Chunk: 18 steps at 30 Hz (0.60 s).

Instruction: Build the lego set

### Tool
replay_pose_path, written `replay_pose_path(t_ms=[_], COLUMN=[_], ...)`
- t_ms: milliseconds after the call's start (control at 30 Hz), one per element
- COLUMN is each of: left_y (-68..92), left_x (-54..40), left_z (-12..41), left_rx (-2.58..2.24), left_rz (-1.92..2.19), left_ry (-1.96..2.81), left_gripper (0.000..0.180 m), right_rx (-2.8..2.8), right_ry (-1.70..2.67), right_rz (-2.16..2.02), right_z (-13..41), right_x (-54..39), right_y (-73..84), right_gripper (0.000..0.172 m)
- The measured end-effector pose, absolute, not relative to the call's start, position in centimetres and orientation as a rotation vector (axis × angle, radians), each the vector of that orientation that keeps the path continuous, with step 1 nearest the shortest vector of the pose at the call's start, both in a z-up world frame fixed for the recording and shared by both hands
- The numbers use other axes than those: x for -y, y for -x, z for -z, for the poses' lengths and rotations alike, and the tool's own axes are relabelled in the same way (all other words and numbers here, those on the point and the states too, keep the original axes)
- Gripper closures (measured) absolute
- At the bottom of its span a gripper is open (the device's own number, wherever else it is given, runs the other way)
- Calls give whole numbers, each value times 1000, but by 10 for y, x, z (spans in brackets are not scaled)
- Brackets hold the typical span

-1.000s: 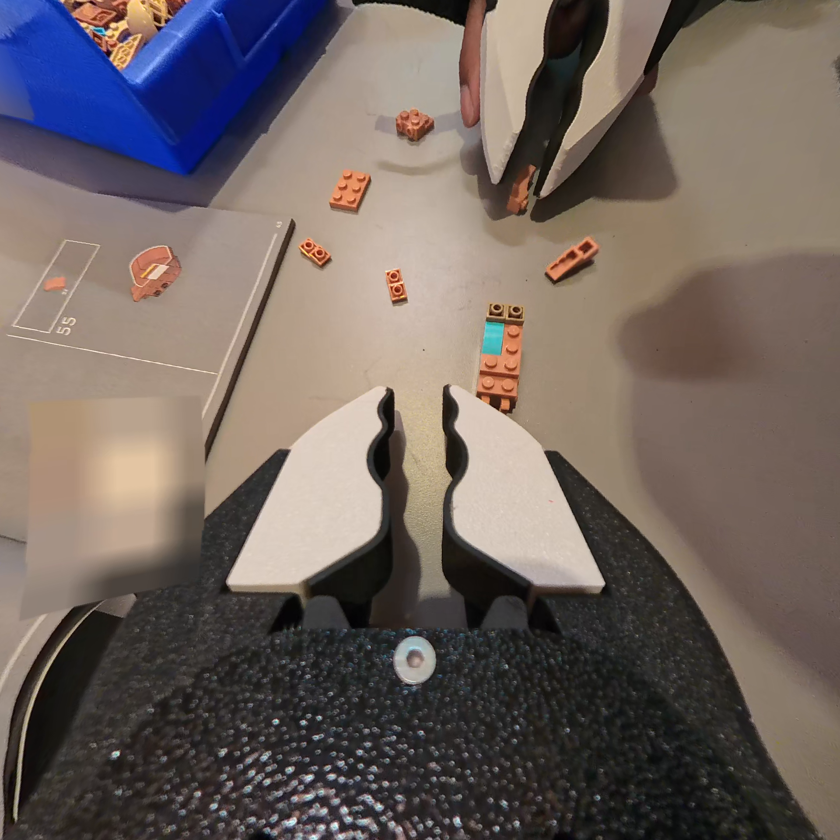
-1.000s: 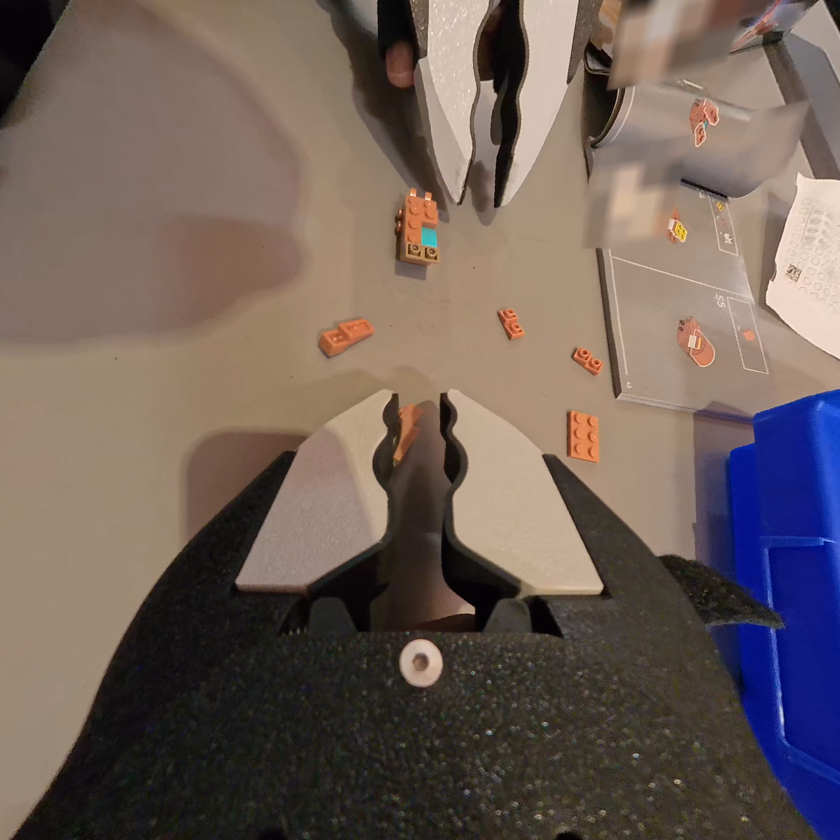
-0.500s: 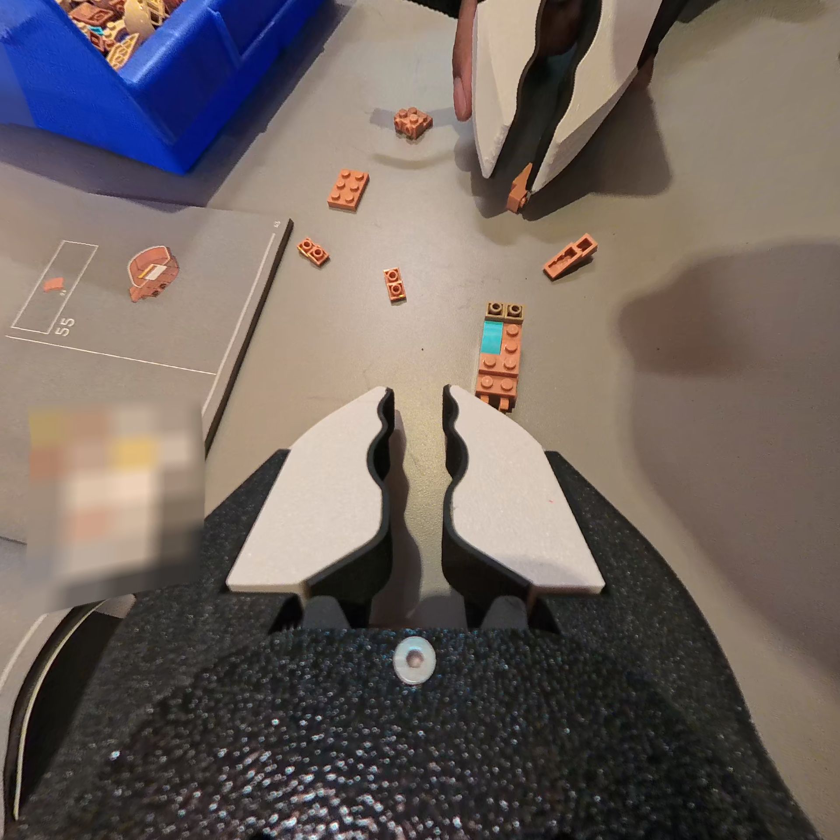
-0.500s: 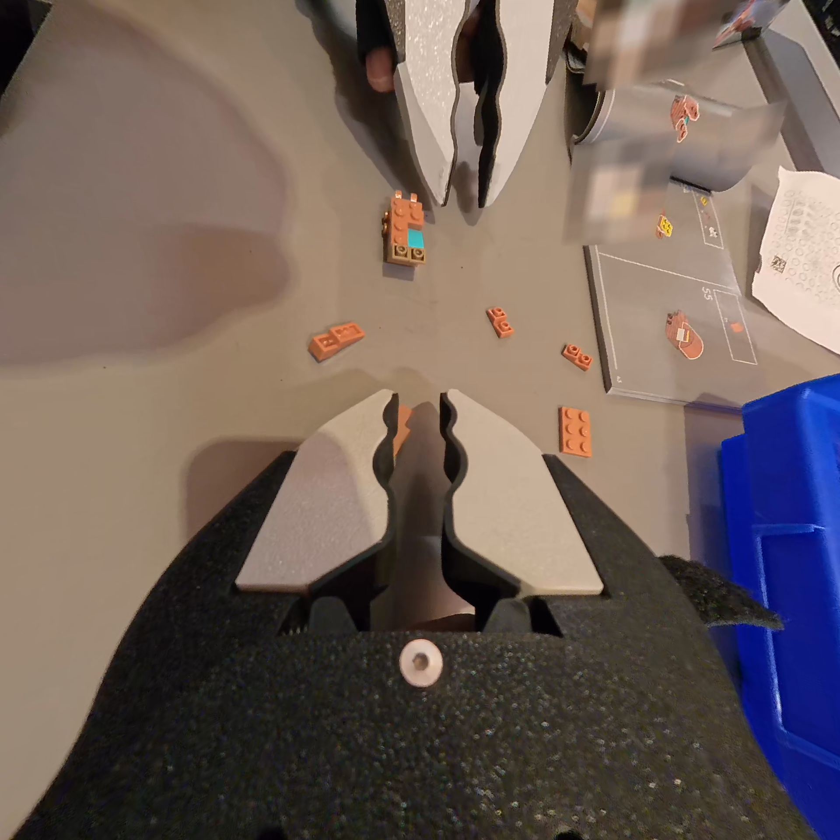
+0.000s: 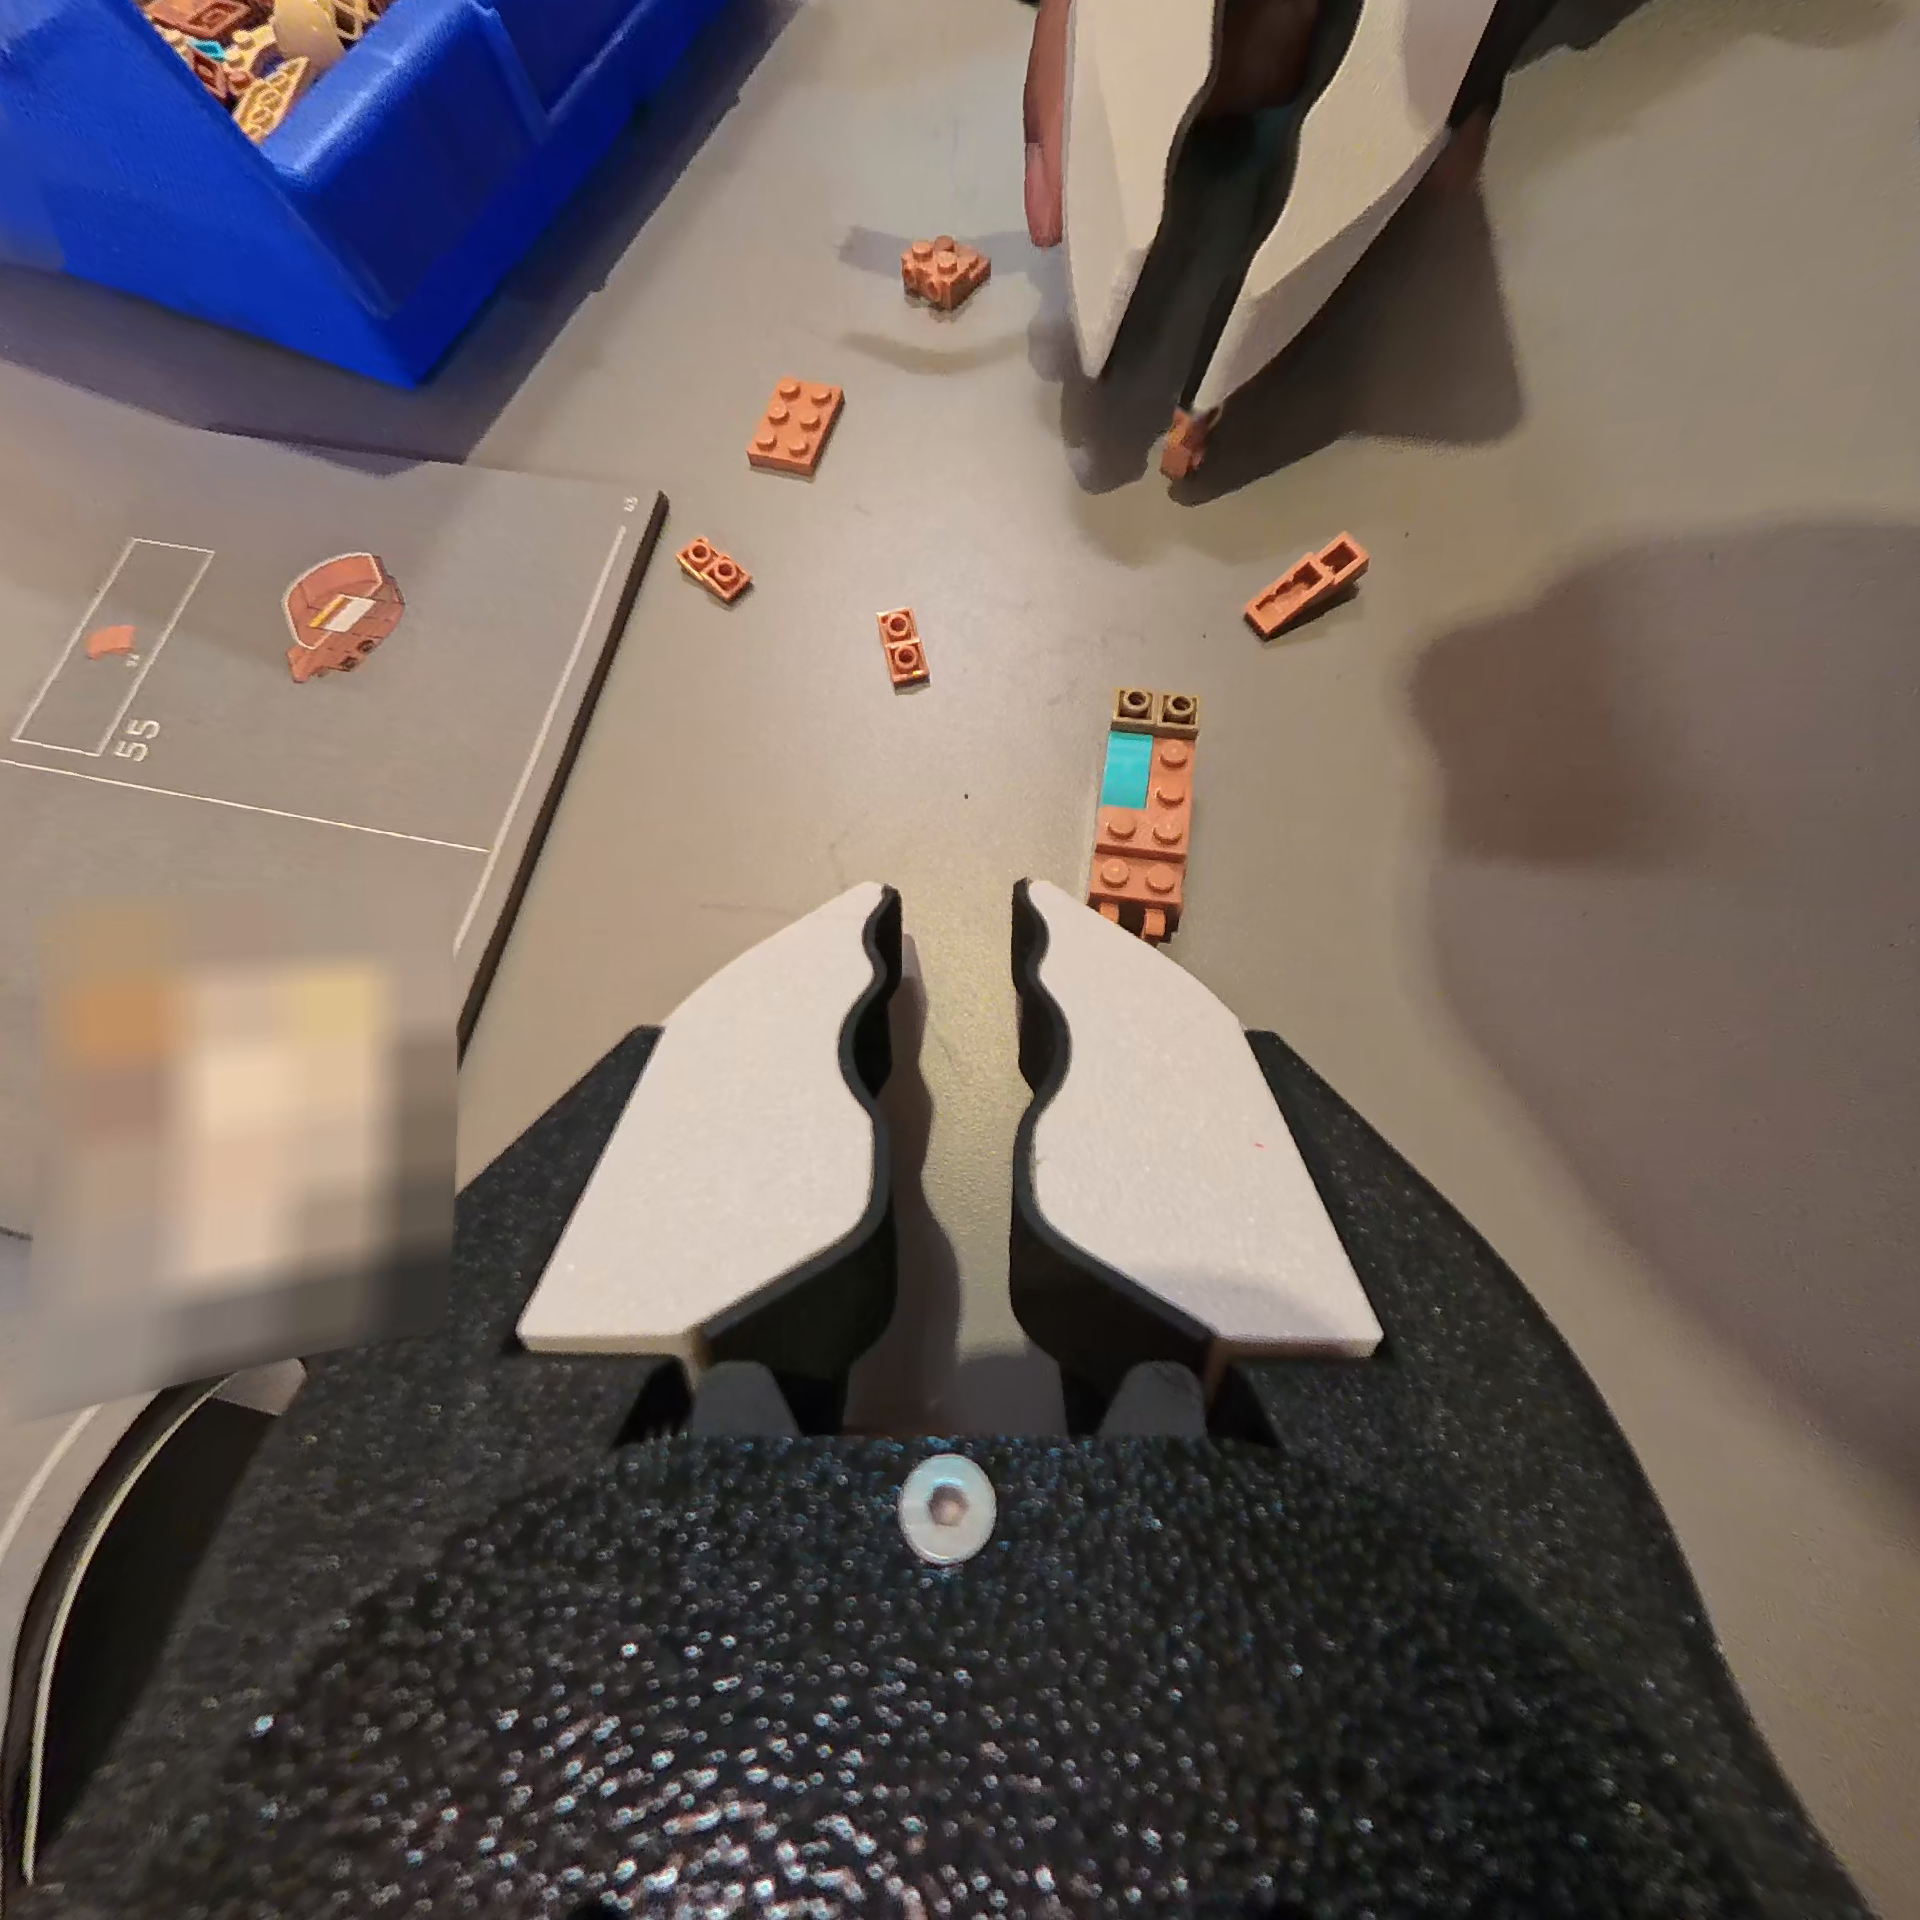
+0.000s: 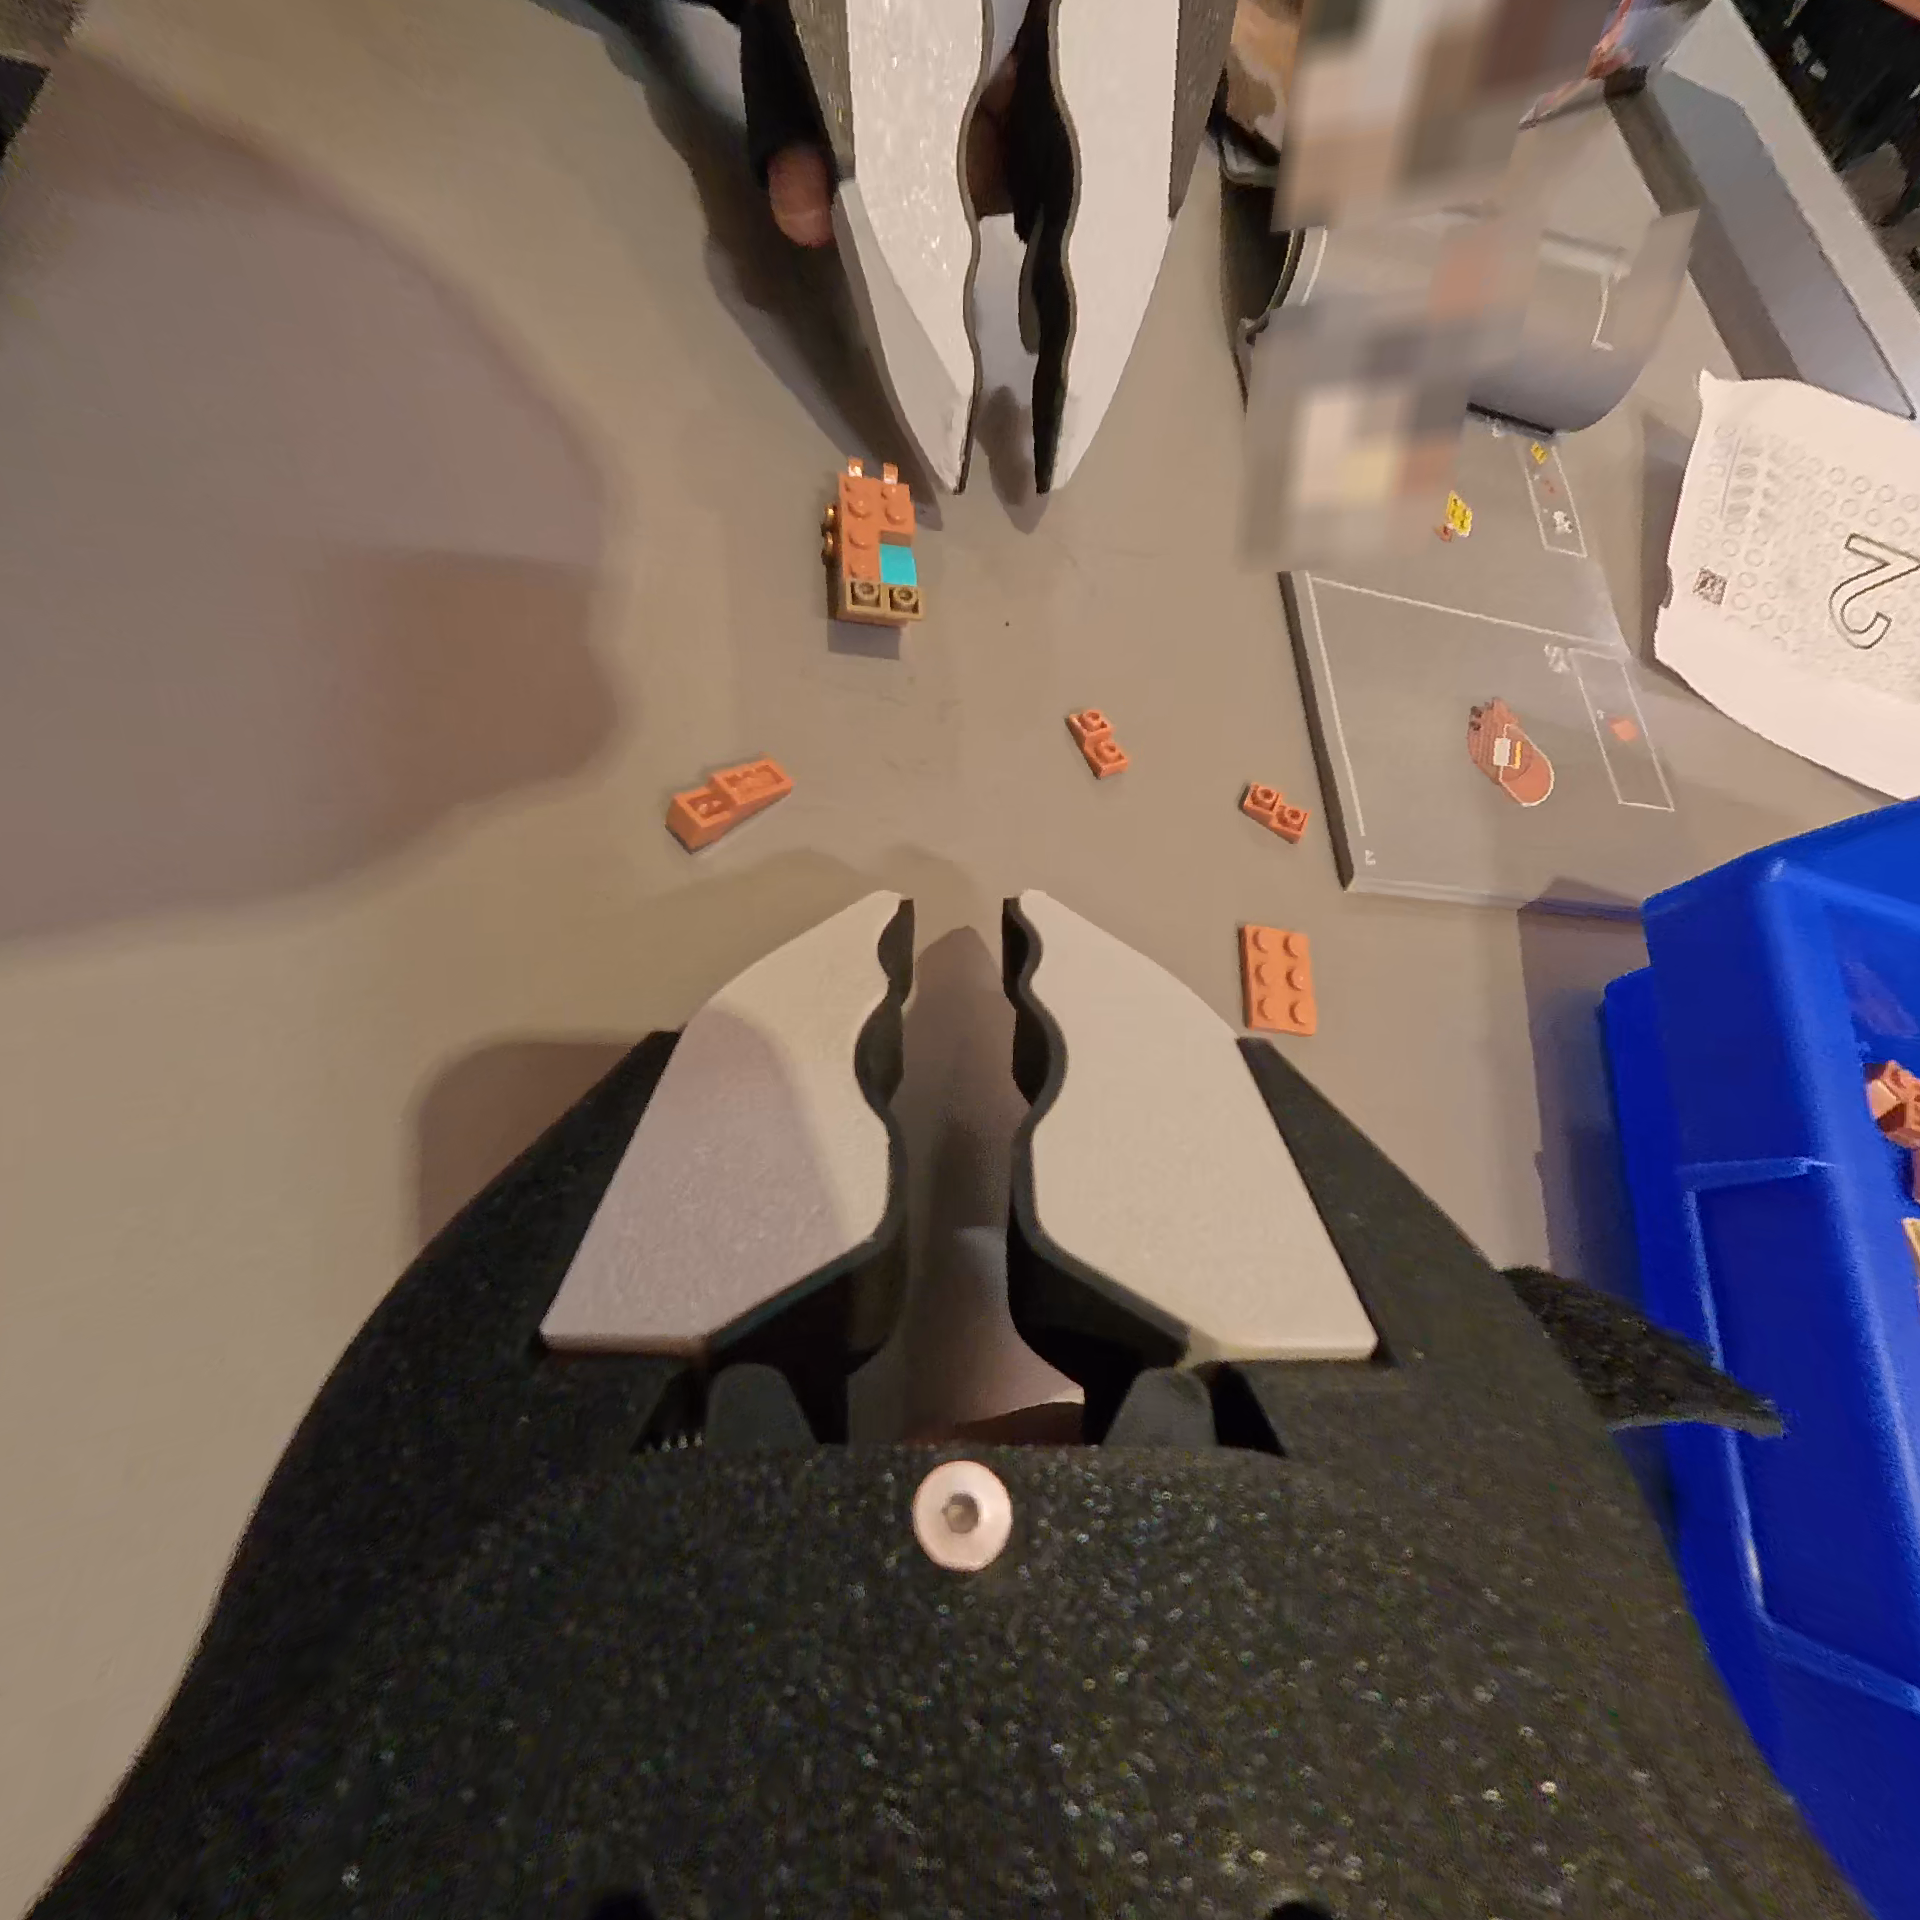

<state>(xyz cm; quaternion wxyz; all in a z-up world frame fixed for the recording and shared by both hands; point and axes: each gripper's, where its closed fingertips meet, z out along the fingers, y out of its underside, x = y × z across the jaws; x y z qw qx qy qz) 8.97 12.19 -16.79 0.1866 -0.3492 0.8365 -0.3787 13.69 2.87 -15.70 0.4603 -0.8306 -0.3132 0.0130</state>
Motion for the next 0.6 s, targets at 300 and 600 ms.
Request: replay_pose_path(t_ms=[300,600], left_y=[-91,-88], left_x=[-123,-120], left_z=[168,169], left_rx=[-2355,-2365], left_rz=[1059,1043], left_ry=[991,944], left_gripper=[161,161], right_rx=[897,917], right_ry=[2007,2950], right_rz=[432,441], right_z=[41,101], right_x=[-24,-40], right_y=[-267,-476], right_gripper=[155,157])
